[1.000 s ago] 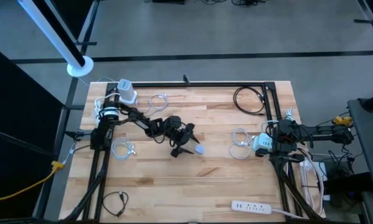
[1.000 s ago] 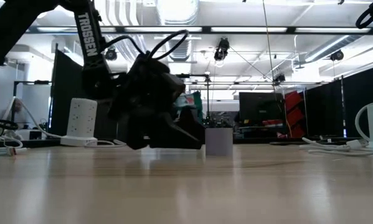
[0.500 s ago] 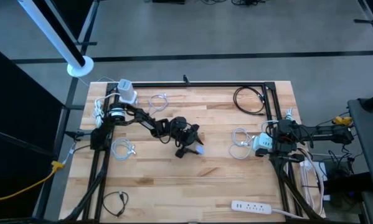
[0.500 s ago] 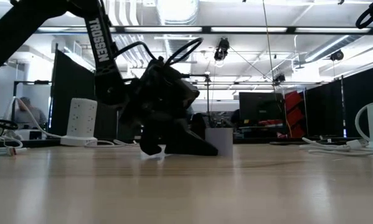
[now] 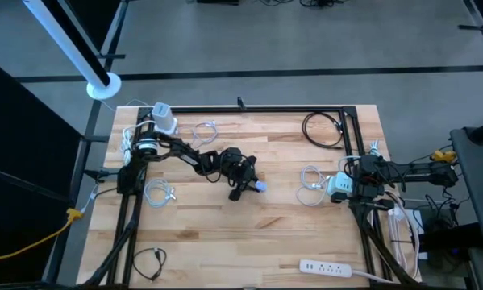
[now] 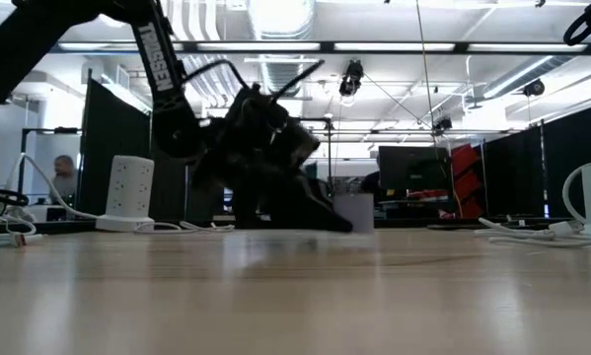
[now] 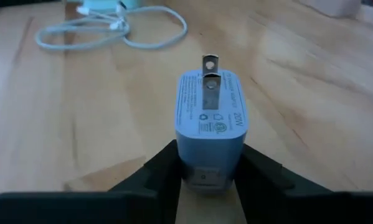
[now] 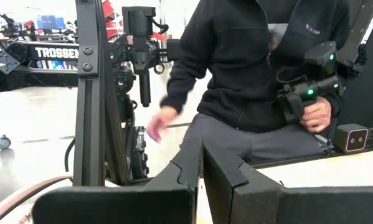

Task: Insert USB
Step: Insert the white charger cable into the purple charger adapter

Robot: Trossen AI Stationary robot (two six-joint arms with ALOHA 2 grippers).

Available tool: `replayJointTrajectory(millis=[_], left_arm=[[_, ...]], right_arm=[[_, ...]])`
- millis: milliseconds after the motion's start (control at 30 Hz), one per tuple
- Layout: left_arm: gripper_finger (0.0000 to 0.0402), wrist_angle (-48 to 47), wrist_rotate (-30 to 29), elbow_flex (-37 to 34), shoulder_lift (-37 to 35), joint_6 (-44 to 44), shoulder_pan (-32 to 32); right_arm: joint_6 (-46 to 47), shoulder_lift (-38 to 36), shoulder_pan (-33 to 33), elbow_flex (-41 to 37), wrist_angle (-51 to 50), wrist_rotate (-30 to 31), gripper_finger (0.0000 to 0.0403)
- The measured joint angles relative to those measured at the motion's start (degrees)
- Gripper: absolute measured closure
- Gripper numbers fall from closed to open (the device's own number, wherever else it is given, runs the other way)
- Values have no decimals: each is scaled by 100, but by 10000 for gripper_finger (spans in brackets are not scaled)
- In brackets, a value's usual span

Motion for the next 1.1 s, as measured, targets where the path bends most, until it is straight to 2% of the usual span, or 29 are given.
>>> replayJointTrajectory(millis=[267, 500, 567, 1000, 1100], left_arm=[[284, -942, -245, 0, -862, 374, 326], [284, -1119, -212, 0, -1406, -242, 802], [284, -1115, -147, -1, -1507, -296, 892], [284, 168, 1457, -17, -1654, -1386, 1342], [284, 662, 1617, -18, -1658, -1676, 1377]], right_arm=[[0, 0, 2, 0, 0, 0, 403], [-195, 0, -26, 0, 113, 207, 403], [-612, 0, -42, 0, 155, 220, 403], [-4274, 0, -198, 0, 172, 313, 403], [-4470, 0, -199, -2, 154, 309, 403]])
